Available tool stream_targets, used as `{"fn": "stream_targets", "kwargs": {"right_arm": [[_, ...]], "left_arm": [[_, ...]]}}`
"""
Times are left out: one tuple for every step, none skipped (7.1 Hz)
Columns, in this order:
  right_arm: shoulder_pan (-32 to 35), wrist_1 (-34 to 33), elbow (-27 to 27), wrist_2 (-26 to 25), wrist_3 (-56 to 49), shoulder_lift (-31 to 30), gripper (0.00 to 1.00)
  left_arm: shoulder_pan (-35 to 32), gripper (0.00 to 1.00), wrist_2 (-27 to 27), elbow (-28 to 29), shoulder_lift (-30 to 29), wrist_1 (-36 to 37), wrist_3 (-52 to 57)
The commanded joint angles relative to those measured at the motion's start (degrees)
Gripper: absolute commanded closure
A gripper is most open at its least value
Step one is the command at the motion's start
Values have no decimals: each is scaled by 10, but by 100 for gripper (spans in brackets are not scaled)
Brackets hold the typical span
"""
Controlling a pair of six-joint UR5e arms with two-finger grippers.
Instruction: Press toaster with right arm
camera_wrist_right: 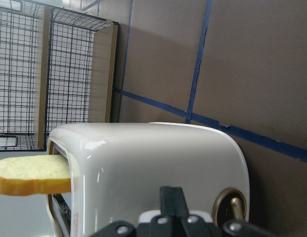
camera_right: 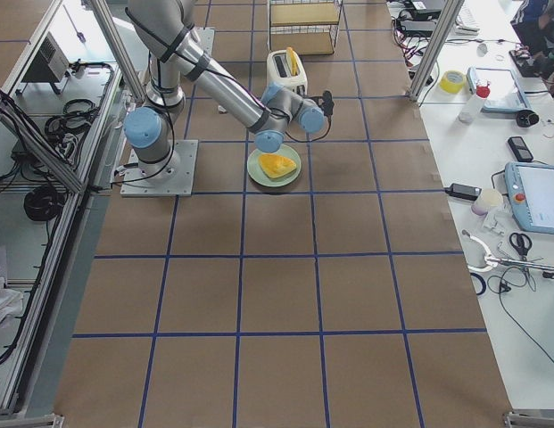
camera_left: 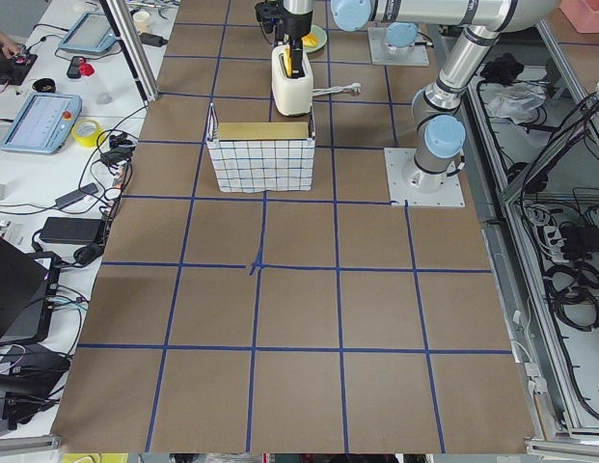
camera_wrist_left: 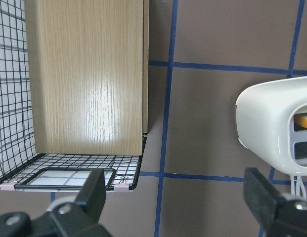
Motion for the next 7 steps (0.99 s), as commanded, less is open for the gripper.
{"fn": "stream_targets", "kwargs": {"right_arm": [[-1,-2,-6,-6,51,-16,100],[0,-3,-11,-30,94,-40,100],[0,-14,-28,-86,137,-59,100],[1,-15,-49,-141,194,-74,100],[5,-14,-72,-176,234,-94,100],[12,-7,-97,-241,258,-109,100],[31,5,-127,-290,284,-114,100]], "left_arm": [[0,0,0,0,0,0,0],[0,0,1,0,0,0,0],[0,0,1,0,0,0,0],[0,0,0,0,0,0,0],[0,0,0,0,0,0,0],[0,0,1,0,0,0,0],[0,0,0,0,0,0,0]]}}
